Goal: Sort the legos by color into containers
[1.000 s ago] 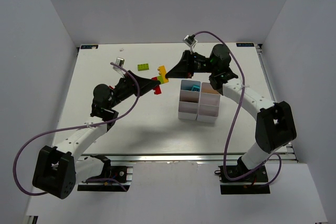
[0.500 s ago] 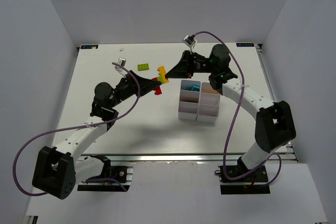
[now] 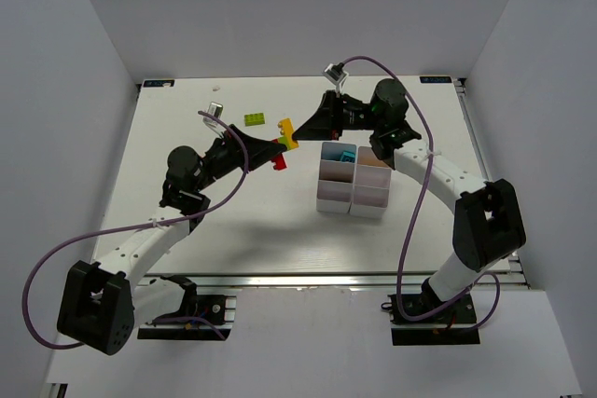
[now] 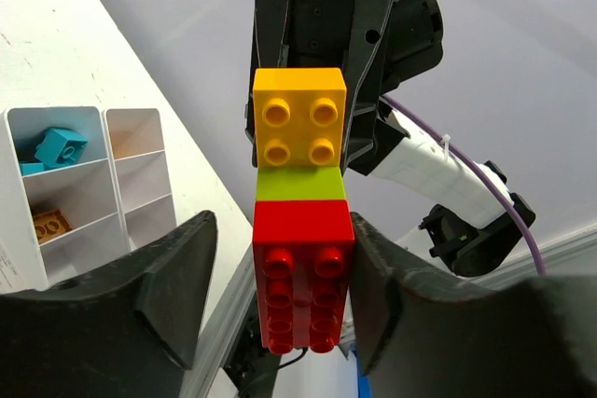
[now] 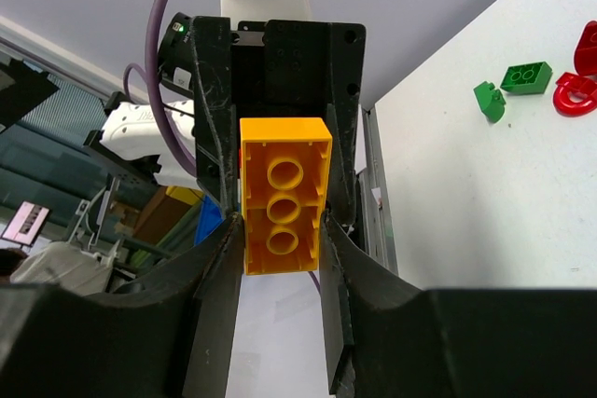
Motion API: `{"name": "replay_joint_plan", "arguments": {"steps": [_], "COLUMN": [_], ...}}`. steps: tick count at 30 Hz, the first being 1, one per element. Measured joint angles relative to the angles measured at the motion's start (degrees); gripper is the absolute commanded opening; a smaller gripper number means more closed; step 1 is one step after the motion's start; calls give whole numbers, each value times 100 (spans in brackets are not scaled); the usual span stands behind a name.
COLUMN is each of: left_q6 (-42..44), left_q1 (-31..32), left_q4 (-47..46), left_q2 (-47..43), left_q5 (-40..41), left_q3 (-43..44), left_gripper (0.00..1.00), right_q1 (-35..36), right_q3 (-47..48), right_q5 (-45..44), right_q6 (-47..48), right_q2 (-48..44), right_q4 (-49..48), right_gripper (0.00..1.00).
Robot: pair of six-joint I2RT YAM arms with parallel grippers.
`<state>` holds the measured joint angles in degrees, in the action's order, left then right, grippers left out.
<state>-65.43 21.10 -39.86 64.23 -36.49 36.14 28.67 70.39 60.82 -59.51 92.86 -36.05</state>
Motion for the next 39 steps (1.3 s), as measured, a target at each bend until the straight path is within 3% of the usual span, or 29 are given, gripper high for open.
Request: {"name": "replay_joint_plan", "arguments": {"steps": [9,13,17,18,24,39], "left_q6": [-17,-52,-116,-144,-149,157], "left_q1": [0,0,0,0,0,-2], "left_q4": [-2,-11,-136,-162,-168,385], "left_q2": [0,0,0,0,11,-111], "left_q5": [0,0,-7,-9,-22,17], "left_q3": [2,2,2,4,26,120], "left_gripper": [67,62,47,37,0,0], "right_q1": [35,57,61,61,61,-33], "right_q3": [0,0,0,0,0,0], "right_q5": [-2,-2,-22,-24,-59,20], "right_q6": [7,15,39,48,85,474], "right_q2": [0,0,0,0,0,-20], "right_q4": [2,4,35,44,59,367], "right_gripper": [21,21,21,20,16,11]}}
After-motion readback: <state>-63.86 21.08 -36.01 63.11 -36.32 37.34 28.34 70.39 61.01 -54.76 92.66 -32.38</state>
